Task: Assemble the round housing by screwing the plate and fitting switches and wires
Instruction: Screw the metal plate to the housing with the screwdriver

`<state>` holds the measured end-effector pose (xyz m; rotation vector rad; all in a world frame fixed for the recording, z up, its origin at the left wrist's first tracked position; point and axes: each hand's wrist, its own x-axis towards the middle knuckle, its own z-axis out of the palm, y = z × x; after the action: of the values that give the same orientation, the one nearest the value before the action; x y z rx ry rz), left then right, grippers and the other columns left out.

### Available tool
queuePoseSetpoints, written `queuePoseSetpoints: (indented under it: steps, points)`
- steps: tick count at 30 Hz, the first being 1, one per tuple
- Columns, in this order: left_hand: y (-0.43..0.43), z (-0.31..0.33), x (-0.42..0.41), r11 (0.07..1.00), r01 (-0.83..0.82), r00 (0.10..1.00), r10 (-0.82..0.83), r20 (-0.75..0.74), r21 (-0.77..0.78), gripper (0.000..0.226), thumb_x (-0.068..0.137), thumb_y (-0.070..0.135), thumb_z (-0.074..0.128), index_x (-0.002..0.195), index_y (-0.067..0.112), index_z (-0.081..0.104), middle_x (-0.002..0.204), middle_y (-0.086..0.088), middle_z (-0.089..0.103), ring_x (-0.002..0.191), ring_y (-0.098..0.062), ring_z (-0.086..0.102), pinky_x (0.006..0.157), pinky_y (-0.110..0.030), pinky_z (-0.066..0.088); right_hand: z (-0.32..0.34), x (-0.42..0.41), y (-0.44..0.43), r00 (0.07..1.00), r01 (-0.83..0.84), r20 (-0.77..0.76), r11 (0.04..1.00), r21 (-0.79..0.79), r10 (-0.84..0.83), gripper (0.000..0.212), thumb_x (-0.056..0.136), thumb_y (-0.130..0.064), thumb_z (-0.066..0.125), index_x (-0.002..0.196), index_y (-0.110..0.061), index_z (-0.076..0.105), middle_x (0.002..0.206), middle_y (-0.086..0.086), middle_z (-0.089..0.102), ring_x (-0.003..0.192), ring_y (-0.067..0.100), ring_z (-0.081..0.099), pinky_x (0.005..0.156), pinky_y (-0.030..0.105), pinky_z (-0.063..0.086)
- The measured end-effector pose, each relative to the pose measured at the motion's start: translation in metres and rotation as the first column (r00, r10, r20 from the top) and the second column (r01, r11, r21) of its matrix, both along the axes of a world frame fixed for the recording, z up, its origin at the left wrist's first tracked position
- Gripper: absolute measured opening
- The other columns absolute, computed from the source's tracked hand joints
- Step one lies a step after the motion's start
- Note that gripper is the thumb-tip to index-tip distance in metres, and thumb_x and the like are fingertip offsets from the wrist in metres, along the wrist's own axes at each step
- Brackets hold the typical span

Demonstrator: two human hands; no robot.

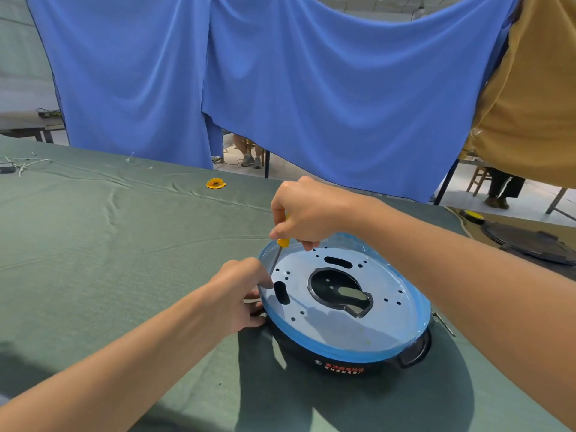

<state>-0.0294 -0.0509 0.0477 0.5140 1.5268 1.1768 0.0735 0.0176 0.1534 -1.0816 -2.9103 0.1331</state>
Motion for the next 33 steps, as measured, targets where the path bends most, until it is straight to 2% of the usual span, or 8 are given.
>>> queuePoseSetpoints:
  steps: [6, 10, 12, 16, 21, 24, 28, 33]
  points:
    - [0.001, 0.001, -0.005, 1.000, -0.001, 0.999, 0.001, 0.032, 0.004, 0.033, 0.072, -0.009, 0.043, 0.100, 0.004, 0.055, 0.101, -0.022, 0.056, 0.083, -0.036, 0.057, 0.086, -0.052, 0.052, -0.002, 0.003, 0.004, 1.000, 0.009, -0.024, 1.000, -0.005, -0.010, 0.021, 0.092, -0.028, 0.064, 0.078, -0.012, 0.065, 0.044, -0.004, 0.063, 0.044, 0.008, 0.064, 0.037, 0.008, 0.036]
    - [0.001, 0.001, -0.006, 1.000, 0.006, 0.999, -0.006, 0.037, -0.003, 0.022, 0.071, -0.002, 0.045, 0.089, 0.008, 0.054, 0.091, -0.018, 0.054, 0.074, -0.033, 0.057, 0.063, -0.041, 0.050, -0.001, 0.005, 0.007, 0.999, 0.012, -0.043, 1.000, 0.010, -0.012, 0.022, 0.091, -0.028, 0.063, 0.077, -0.011, 0.066, 0.044, -0.004, 0.063, 0.045, 0.007, 0.063, 0.036, 0.005, 0.031]
    - [0.001, 0.000, -0.007, 1.000, 0.020, 0.999, -0.020, 0.043, -0.002, 0.020, 0.071, 0.000, 0.046, 0.087, 0.008, 0.054, 0.087, -0.017, 0.054, 0.072, -0.034, 0.057, 0.060, -0.039, 0.049, -0.002, 0.006, 0.009, 0.999, 0.017, -0.041, 1.000, 0.010, -0.016, 0.022, 0.090, -0.029, 0.063, 0.076, -0.013, 0.066, 0.045, -0.004, 0.064, 0.044, 0.006, 0.062, 0.036, 0.005, 0.031]
    - [0.003, -0.002, -0.007, 0.999, 0.034, 0.999, -0.034, 0.006, 0.003, 0.017, 0.074, 0.000, 0.051, 0.088, 0.008, 0.057, 0.085, -0.016, 0.057, 0.074, -0.032, 0.057, 0.059, -0.036, 0.050, -0.005, 0.006, 0.011, 0.999, 0.021, -0.025, 1.000, 0.004, -0.021, 0.022, 0.091, -0.031, 0.063, 0.077, -0.014, 0.066, 0.045, -0.006, 0.063, 0.046, 0.007, 0.063, 0.038, 0.006, 0.033]
    - [0.007, -0.017, 0.010, 0.991, -0.087, 0.992, 0.095, -0.078, 0.103, 0.010, 0.086, 0.004, 0.051, 0.091, 0.004, 0.059, 0.082, -0.015, 0.065, 0.071, -0.029, 0.058, 0.060, -0.032, 0.044, -0.002, 0.004, 0.013, 1.000, 0.026, 0.008, 1.000, -0.009, -0.026, 0.022, 0.091, -0.030, 0.063, 0.078, -0.014, 0.065, 0.049, -0.002, 0.066, 0.047, 0.009, 0.064, 0.042, 0.007, 0.035]
    - [0.010, -0.031, 0.022, 0.969, -0.196, 0.977, 0.206, -0.058, 0.150, 0.011, 0.086, 0.004, 0.042, 0.081, 0.008, 0.052, 0.081, -0.015, 0.059, 0.070, -0.028, 0.054, 0.063, -0.037, 0.040, -0.001, 0.002, 0.011, 0.999, 0.027, 0.025, 1.000, -0.001, -0.027, 0.021, 0.091, -0.031, 0.063, 0.079, -0.014, 0.066, 0.050, -0.002, 0.066, 0.048, 0.010, 0.065, 0.045, 0.012, 0.039]
    - [0.014, -0.036, 0.037, 0.925, -0.334, 0.939, 0.344, -0.026, 0.180, 0.017, 0.092, 0.009, 0.037, 0.077, 0.010, 0.045, 0.085, -0.015, 0.054, 0.075, -0.027, 0.049, 0.067, -0.040, 0.040, 0.001, 0.003, 0.008, 0.999, 0.023, 0.025, 1.000, -0.010, -0.023, 0.020, 0.092, -0.029, 0.062, 0.080, -0.014, 0.065, 0.047, -0.002, 0.064, 0.047, 0.010, 0.063, 0.039, 0.007, 0.035]
    - [0.012, -0.033, 0.044, 0.915, -0.365, 0.927, 0.374, -0.020, 0.169, 0.024, 0.096, 0.014, 0.035, 0.076, 0.010, 0.048, 0.089, -0.017, 0.058, 0.078, -0.030, 0.053, 0.070, -0.041, 0.044, 0.000, 0.007, 0.006, 0.999, 0.033, 0.024, 0.999, -0.027, -0.032, 0.020, 0.093, -0.029, 0.061, 0.080, -0.014, 0.065, 0.049, -0.001, 0.065, 0.045, 0.010, 0.063, 0.040, 0.008, 0.037]
